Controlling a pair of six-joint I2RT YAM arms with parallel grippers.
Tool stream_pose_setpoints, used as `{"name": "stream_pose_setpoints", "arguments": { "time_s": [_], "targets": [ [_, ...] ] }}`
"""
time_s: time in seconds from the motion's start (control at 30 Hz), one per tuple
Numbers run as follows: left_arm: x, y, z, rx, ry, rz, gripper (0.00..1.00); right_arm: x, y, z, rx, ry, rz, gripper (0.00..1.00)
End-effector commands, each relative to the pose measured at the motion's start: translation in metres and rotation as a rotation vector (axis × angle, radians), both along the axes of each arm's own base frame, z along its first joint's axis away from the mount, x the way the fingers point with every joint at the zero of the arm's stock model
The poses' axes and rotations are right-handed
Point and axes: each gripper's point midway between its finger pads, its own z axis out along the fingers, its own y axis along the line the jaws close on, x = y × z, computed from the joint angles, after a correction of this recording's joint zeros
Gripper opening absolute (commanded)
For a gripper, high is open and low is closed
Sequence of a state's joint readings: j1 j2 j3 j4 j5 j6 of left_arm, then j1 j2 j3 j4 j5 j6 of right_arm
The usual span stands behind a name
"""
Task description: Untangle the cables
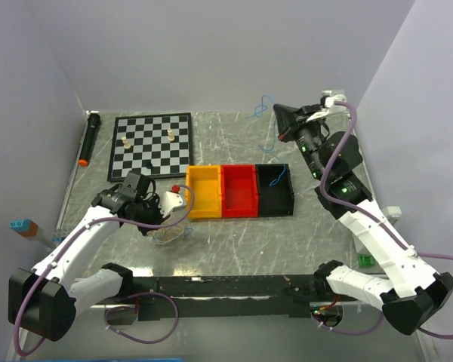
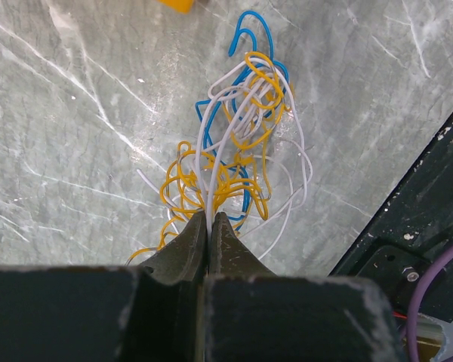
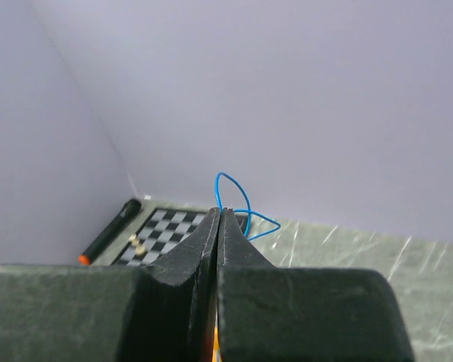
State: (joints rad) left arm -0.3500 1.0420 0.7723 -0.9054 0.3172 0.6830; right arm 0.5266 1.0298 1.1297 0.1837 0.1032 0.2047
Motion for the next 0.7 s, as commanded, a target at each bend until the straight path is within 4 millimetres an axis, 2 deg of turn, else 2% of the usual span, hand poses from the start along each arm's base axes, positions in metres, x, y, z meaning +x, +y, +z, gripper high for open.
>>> {"name": "stream_pose_setpoints", "arguments": {
  "time_s": [0.0,0.17,0.67],
  "targets": [
    [-0.005,-0.005,0.004,-0.038,0.011,0.008,0.01,0.0,-0.018,0.038,0.006,-0.112,-0.049,0.0],
    [-0.005,-0.005,0.007,-0.045,0.004,0.009,0.01,0.012,-0.026,0.018,0.009,-0.077,-0.073,0.0],
    [-0.012,-0.004,0.013,-0.055,-0.008,0.009,0.01,0.055,-0.035,-0.064,-0.067,-0.002,-0.183,0.0]
  ]
}}
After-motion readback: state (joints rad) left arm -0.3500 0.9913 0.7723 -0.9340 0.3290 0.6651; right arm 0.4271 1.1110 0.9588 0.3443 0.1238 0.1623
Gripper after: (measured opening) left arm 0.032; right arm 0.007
